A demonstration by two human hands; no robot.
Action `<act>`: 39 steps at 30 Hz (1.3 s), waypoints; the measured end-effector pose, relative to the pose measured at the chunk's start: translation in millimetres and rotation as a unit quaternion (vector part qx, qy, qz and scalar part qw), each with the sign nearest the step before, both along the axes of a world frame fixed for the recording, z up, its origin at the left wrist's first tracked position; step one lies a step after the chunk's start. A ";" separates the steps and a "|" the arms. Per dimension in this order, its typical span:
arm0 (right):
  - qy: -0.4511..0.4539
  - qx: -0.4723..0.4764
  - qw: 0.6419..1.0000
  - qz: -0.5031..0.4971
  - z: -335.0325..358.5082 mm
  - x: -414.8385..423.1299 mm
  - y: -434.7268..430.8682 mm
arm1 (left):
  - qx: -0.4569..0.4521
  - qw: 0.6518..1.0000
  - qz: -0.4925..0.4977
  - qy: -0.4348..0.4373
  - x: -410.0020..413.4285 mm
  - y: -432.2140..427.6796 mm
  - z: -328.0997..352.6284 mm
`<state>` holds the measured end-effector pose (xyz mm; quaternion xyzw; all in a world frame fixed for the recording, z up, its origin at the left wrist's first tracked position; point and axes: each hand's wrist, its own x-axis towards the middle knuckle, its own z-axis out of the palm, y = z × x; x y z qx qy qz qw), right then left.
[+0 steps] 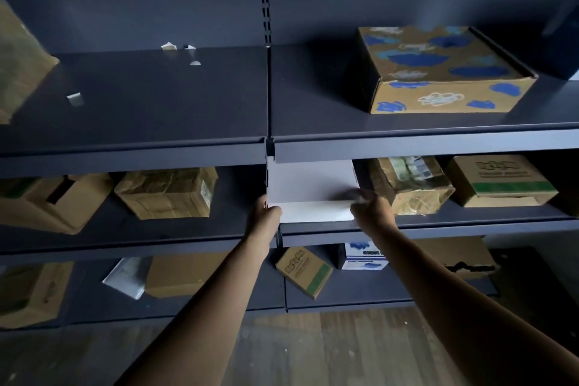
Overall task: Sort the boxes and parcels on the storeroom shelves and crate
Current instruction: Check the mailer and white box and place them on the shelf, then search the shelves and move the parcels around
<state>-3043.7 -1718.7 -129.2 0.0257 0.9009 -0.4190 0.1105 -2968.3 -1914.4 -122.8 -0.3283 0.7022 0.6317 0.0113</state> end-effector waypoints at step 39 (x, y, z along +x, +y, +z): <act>-0.077 -0.114 0.990 0.022 -4.3 99.0 -327.2 | 0.024 0.999 0.032 -0.006 71.1 -319.3 -8.3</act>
